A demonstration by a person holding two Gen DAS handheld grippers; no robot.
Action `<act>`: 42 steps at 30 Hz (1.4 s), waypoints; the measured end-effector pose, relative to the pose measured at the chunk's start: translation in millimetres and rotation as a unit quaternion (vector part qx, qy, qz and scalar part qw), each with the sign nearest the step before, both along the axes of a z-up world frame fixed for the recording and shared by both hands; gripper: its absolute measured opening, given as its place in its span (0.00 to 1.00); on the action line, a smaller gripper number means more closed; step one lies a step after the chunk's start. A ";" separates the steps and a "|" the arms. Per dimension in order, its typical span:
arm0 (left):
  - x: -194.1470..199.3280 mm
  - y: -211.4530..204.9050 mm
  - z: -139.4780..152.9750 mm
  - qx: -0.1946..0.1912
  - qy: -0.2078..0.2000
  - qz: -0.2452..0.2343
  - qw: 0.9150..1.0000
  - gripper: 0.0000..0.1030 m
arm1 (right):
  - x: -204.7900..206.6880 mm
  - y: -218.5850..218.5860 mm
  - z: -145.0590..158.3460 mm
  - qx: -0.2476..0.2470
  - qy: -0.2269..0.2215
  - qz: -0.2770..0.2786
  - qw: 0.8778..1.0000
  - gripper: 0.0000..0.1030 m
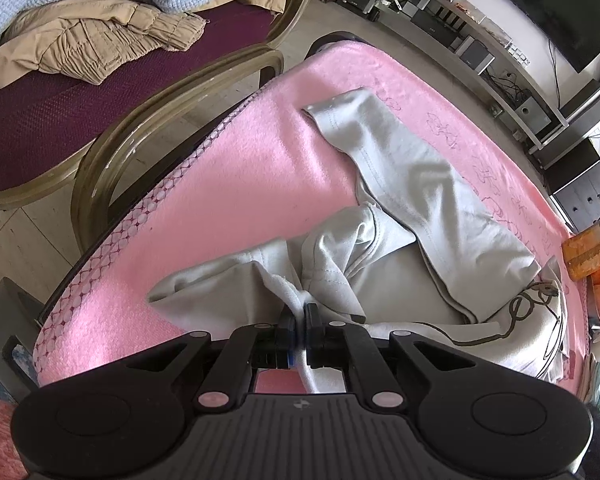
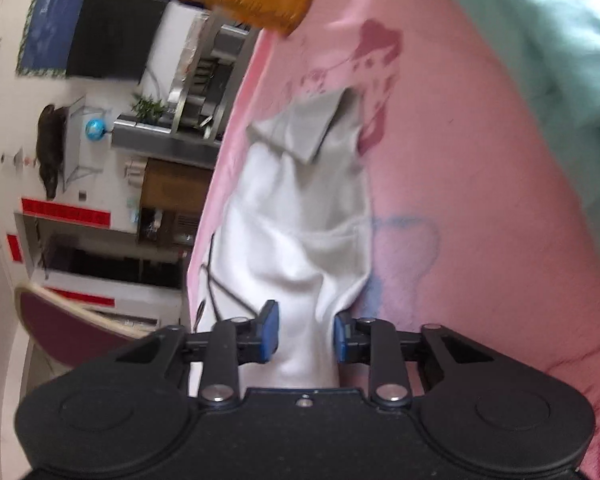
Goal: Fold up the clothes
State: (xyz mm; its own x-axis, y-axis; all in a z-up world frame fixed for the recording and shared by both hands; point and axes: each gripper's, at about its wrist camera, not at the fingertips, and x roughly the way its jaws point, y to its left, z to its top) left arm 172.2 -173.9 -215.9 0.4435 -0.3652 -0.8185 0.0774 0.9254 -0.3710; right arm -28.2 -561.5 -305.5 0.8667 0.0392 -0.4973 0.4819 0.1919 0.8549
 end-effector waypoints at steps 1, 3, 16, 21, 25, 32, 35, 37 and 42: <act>-0.2 0.4 0.5 -0.004 0.000 0.000 1.000 0.01 | 1.0 1.9 4.0 -0.010 0.006 0.002 1.000 0.03; -2.6 3.9 3.7 -0.020 -0.003 -0.001 1.000 0.00 | 2.6 6.1 13.1 -0.031 0.016 0.005 0.999 0.02; -49.5 61.5 64.2 -0.219 -0.005 0.043 0.975 0.00 | -71.5 2.9 125.1 -0.041 -0.092 -0.053 0.994 0.02; -52.6 54.7 138.6 -0.239 -0.059 0.026 0.969 0.00 | -91.9 0.5 150.7 -0.033 -0.093 -0.064 0.993 0.02; -72.8 53.4 248.1 -0.272 -0.183 -0.005 0.945 0.00 | -98.5 5.2 233.7 -0.112 -0.174 -0.058 0.977 0.02; -151.2 77.8 362.5 -0.295 -0.327 -0.014 0.897 0.00 | -162.2 47.8 367.7 -0.275 -0.300 -0.046 0.913 0.02; -165.5 91.3 371.4 -0.344 -0.314 -0.046 0.884 0.00 | -177.6 49.0 380.3 -0.260 -0.287 -0.038 0.921 0.02; -177.1 100.9 378.1 -0.363 -0.330 -0.051 0.870 0.00 | -195.5 52.9 388.8 -0.272 -0.311 -0.048 0.909 0.02; -180.7 105.0 393.2 -0.364 -0.358 -0.048 0.859 0.00 | -211.3 58.6 404.3 -0.301 -0.341 -0.057 0.889 0.02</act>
